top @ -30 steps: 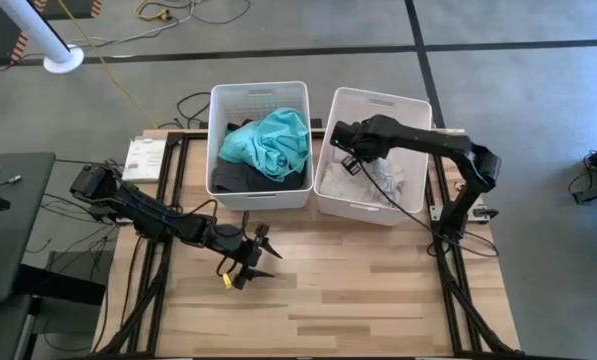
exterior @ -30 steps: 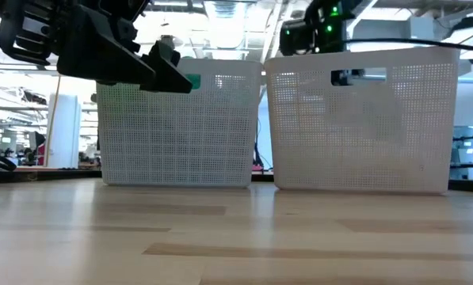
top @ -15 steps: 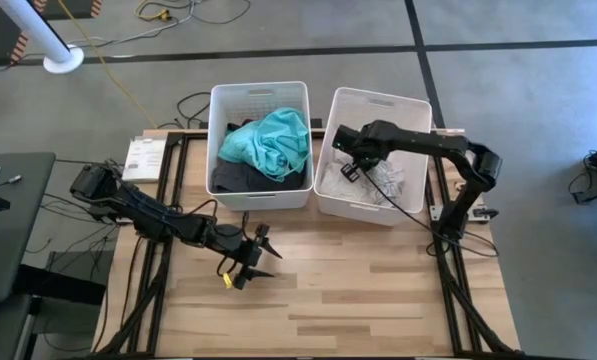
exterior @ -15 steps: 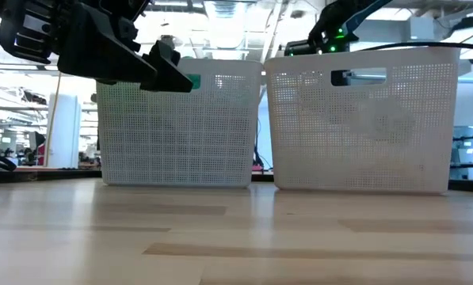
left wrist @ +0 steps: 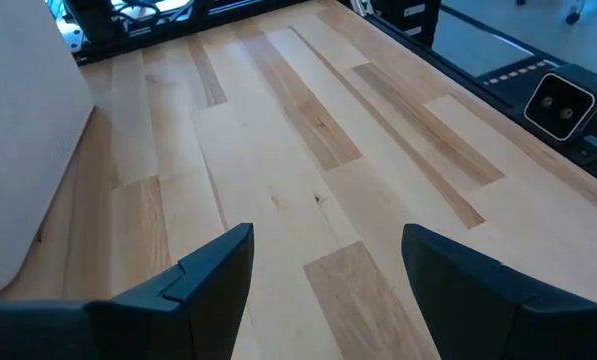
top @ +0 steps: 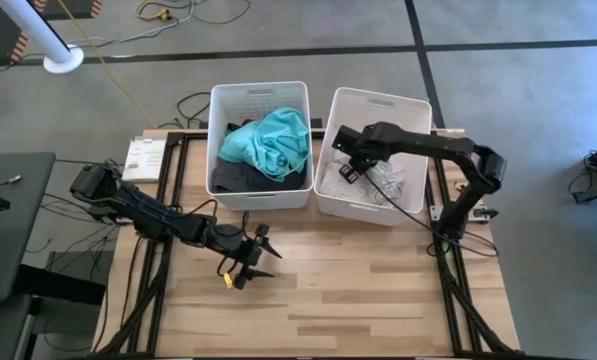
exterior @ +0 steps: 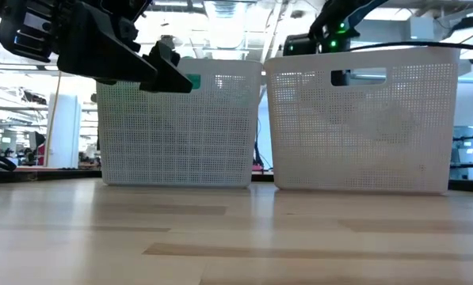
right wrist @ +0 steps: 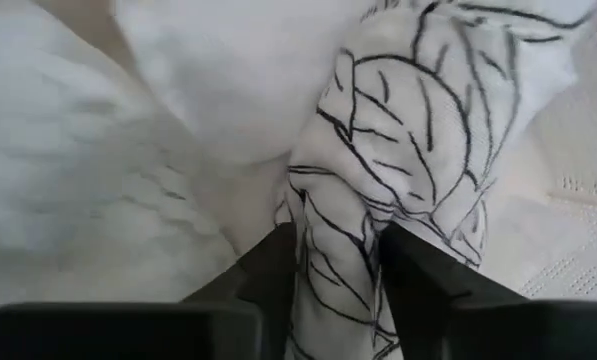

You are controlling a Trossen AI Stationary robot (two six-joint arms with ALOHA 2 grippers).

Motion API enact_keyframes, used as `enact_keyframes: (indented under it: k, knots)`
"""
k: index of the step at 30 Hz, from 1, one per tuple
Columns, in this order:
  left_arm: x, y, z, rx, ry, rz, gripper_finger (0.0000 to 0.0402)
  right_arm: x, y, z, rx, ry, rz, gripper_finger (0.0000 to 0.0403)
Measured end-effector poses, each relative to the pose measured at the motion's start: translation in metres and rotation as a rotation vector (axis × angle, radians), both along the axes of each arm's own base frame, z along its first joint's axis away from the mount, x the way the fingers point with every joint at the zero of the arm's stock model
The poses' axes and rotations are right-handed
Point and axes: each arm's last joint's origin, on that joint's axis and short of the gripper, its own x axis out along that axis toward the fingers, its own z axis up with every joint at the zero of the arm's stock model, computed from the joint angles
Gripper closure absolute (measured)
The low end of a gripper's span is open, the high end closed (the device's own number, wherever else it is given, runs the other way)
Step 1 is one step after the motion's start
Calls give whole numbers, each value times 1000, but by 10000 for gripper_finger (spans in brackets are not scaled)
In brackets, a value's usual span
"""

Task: Sort clothes
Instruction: Put the rolled white shirt into the right white bin, then return to Home Position

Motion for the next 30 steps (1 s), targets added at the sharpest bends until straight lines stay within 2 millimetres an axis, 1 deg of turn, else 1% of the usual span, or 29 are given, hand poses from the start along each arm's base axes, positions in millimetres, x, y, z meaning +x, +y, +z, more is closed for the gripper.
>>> enact_keyframes:
  k: [4,8,12,16,18,23,30]
  knots:
    - [0,0,0,-3,1,1,152,-3,6,18,-41,-83,15,225]
    - [0,0,0,-8,2,4,152,-10,17,43,-92,-191,36,204]
    - [0,0,0,-15,3,7,152,-21,32,71,-148,-317,69,194]
    - [0,0,2,-24,0,10,152,-32,50,97,-209,-441,109,193]
    - [-1,0,5,-28,-9,10,152,-38,59,108,-228,-504,131,193]
    - [-6,1,16,-43,-51,8,152,-51,80,129,-248,-629,182,193]
    - [-22,3,41,-63,-106,-4,152,-68,111,148,-239,-734,290,193]
